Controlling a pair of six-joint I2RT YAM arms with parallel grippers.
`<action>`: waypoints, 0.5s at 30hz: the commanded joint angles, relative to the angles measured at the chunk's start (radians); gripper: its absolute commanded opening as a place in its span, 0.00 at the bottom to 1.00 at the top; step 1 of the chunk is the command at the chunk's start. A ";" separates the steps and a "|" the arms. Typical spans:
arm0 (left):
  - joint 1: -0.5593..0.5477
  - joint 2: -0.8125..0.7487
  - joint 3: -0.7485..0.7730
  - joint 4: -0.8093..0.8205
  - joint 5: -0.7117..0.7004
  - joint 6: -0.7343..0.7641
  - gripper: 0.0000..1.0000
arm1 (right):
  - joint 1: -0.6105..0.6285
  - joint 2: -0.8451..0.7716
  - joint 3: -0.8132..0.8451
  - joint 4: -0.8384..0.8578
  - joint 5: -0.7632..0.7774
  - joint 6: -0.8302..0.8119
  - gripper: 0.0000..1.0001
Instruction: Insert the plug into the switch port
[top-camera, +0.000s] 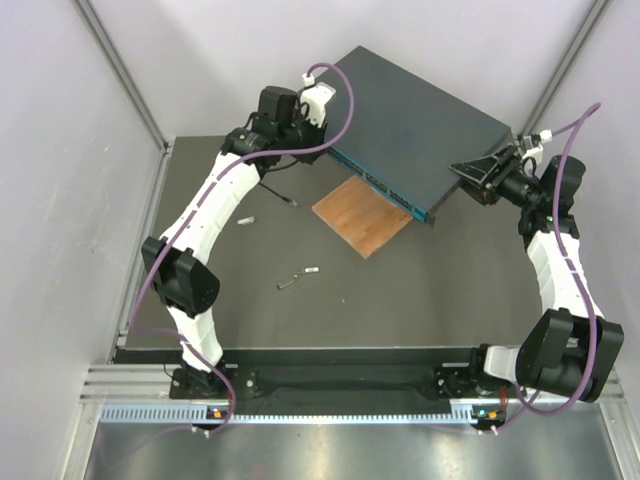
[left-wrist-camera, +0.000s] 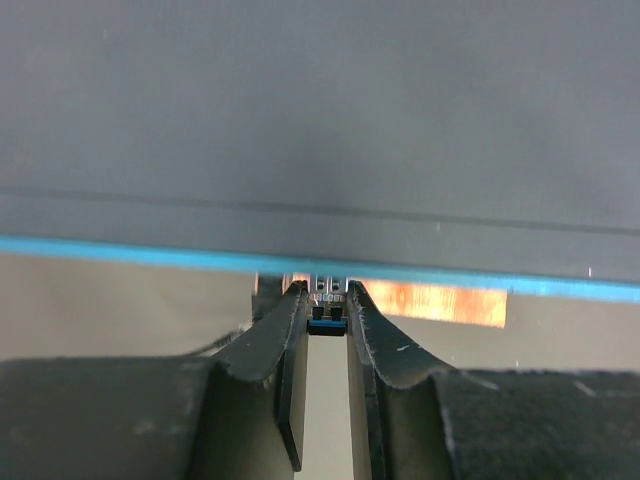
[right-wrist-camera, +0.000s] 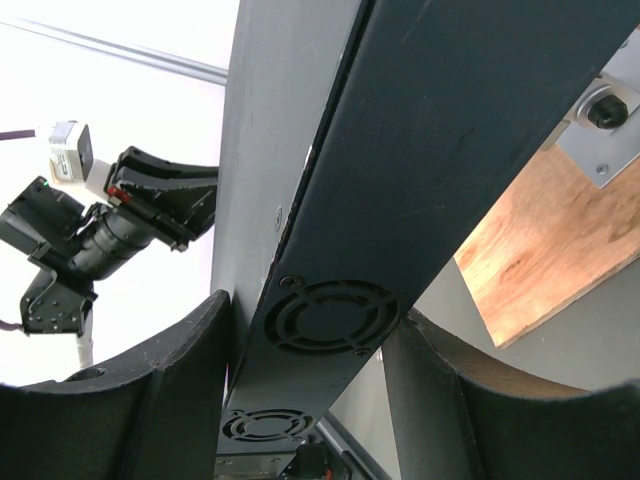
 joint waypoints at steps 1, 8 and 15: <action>-0.026 0.028 0.053 0.218 0.089 -0.026 0.00 | 0.046 0.052 0.030 0.039 0.060 -0.111 0.00; -0.026 0.014 0.049 0.198 0.044 -0.003 0.26 | 0.044 0.056 0.042 0.023 0.060 -0.120 0.00; -0.014 -0.098 -0.003 0.106 0.007 0.046 0.54 | 0.044 0.056 0.053 0.014 0.062 -0.131 0.00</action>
